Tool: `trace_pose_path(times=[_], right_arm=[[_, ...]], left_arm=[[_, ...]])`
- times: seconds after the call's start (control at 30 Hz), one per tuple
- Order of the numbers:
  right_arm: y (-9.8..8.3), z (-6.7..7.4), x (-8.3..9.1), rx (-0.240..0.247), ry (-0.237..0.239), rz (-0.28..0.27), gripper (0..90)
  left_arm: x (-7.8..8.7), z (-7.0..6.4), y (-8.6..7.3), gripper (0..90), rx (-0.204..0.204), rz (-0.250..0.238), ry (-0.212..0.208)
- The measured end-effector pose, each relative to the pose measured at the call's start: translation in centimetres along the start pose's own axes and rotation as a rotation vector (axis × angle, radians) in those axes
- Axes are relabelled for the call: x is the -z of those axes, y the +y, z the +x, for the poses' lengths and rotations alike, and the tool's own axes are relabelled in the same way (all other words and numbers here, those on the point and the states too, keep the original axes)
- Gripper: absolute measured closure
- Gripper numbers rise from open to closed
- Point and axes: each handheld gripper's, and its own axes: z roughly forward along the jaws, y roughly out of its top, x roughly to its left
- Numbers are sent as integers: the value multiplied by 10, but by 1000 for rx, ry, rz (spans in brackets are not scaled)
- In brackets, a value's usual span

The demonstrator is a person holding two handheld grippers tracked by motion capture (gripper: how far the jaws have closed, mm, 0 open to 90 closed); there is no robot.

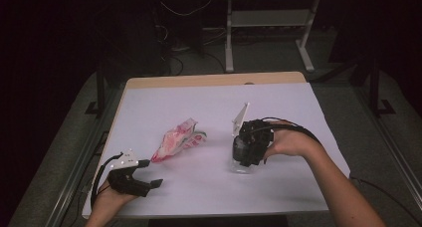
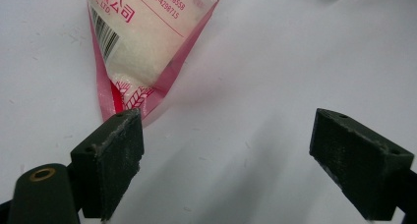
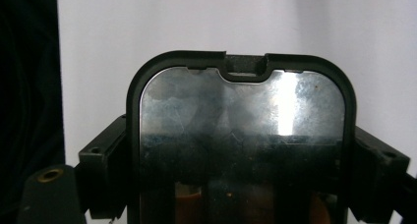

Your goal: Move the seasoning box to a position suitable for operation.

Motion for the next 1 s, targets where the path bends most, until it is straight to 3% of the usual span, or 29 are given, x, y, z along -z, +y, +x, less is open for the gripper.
trace_pose_path(times=[0.23, 0.63, 0.87, 1.0], right_arm=[[7, 8, -11, 29, 19, 35, 151], [15, 19, -28, 82, 7, 85, 151], [14, 22, -29, 92, -7, 76, 144], [12, 21, -28, 67, 2, 50, 62]], left_arm=[[-1, -1, 0, 126, 2, 2, -2], [-2, -1, 0, 126, 0, 4, -7], [-3, -2, 0, 126, -6, 9, -10], [-2, -2, 0, 126, -4, 9, -10]])
